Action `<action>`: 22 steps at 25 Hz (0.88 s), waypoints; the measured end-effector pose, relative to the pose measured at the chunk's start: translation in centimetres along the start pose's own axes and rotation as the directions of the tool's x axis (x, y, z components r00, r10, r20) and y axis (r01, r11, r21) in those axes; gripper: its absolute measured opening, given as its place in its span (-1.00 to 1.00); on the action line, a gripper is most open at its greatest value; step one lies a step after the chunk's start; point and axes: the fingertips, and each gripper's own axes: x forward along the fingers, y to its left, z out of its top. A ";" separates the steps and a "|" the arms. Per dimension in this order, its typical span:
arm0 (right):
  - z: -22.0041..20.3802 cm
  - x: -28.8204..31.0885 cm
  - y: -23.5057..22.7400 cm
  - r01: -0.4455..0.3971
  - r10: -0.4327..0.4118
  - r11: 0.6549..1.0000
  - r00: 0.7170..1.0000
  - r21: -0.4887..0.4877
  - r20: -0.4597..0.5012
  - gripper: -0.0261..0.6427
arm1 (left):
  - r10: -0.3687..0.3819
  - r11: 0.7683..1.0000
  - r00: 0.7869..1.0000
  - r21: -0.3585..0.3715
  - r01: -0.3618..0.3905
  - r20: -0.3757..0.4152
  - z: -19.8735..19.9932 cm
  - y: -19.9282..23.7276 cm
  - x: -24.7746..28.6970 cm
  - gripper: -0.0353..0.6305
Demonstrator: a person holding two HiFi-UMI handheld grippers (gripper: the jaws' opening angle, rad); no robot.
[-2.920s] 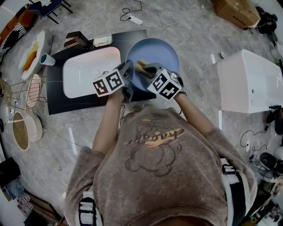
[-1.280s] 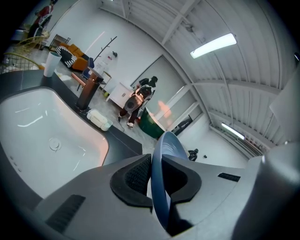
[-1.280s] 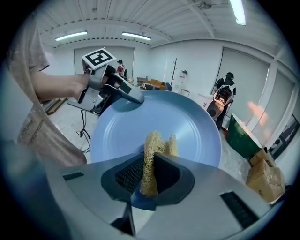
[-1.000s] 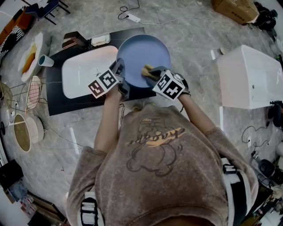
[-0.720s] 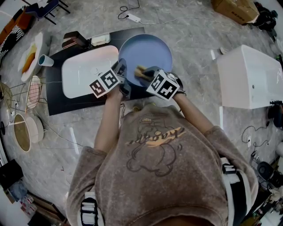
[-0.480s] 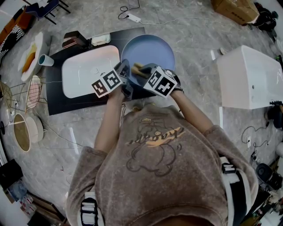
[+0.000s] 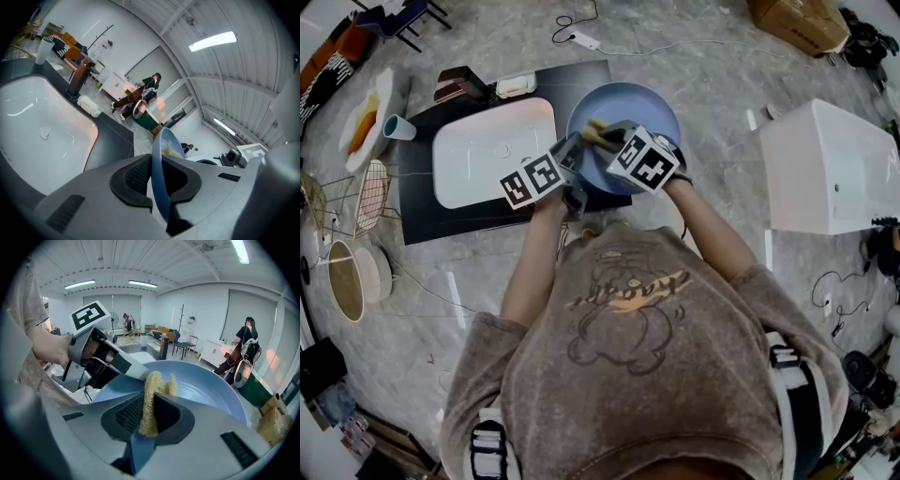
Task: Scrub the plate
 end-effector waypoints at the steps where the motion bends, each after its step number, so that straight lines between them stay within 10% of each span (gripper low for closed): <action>1: 0.2 0.0 -0.3 0.006 -0.006 1.000 1.000 -0.003 0.001 -0.75 | -0.005 1.000 1.000 0.004 0.005 -0.007 -0.2 -0.2 0.1 -0.77; 22: -1.3 -2.3 -9.2 0.213 -0.214 0.977 0.974 -0.028 -0.069 -0.75 | 0.005 0.999 0.999 0.047 -0.003 -0.032 -1.0 -0.9 0.0 -0.77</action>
